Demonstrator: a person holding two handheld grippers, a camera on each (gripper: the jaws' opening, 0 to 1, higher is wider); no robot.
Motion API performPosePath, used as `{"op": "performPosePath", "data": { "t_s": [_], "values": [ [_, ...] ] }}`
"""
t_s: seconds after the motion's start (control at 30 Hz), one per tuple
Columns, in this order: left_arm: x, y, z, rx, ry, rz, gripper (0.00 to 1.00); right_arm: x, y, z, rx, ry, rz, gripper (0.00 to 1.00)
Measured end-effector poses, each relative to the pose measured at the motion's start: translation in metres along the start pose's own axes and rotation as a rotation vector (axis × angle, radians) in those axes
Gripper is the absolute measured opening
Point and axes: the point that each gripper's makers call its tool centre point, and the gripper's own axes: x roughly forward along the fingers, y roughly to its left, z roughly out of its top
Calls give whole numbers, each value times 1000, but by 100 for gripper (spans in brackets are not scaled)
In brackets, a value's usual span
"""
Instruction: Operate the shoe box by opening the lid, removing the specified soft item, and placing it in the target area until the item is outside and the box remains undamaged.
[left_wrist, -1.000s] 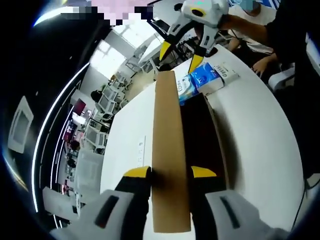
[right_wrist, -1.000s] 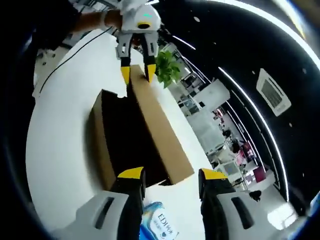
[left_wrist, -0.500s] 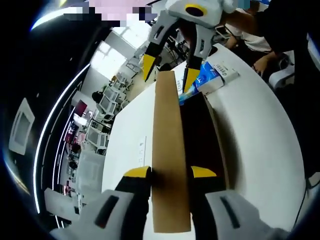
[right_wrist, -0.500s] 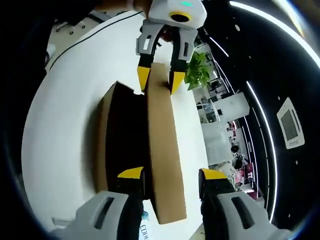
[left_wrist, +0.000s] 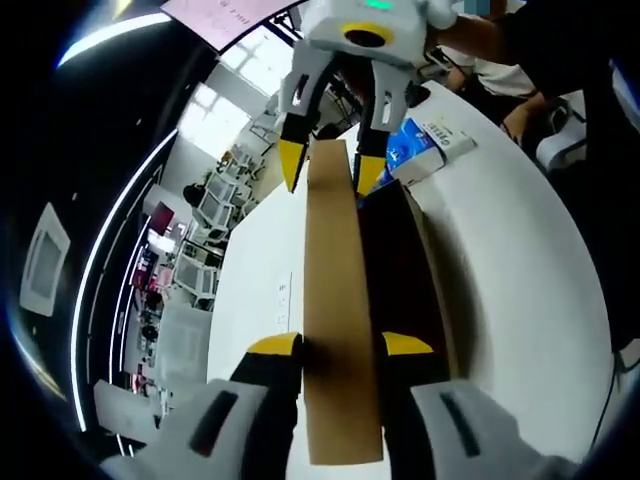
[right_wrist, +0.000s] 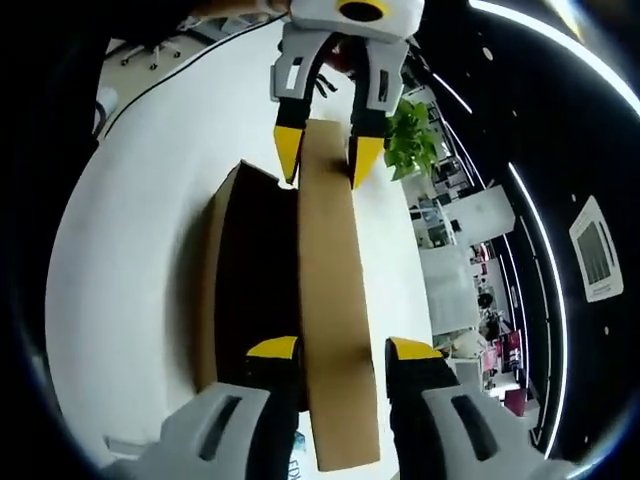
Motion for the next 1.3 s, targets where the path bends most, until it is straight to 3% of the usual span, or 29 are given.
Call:
{"op": "performPosePath", "data": {
  "t_s": [0.37,0.67,0.87,1.13,1.3],
  "values": [
    [2,-4,-1,29,-21,26,30,2,6,-2,-27,11,-27,28],
    [6,-11,-7,80,-19,111,30,3,16,0,-41,-11,-105,27],
    [7,-10,-11,168,33,188,30,3,17,3,-34,-21,-128,27],
    [8,-14,-13,187,49,220,30,2,23,5,-29,-29,-153,27],
    [8,-21,-15,203,51,241,30,1,32,7,-46,-18,-204,27]
  ]
}}
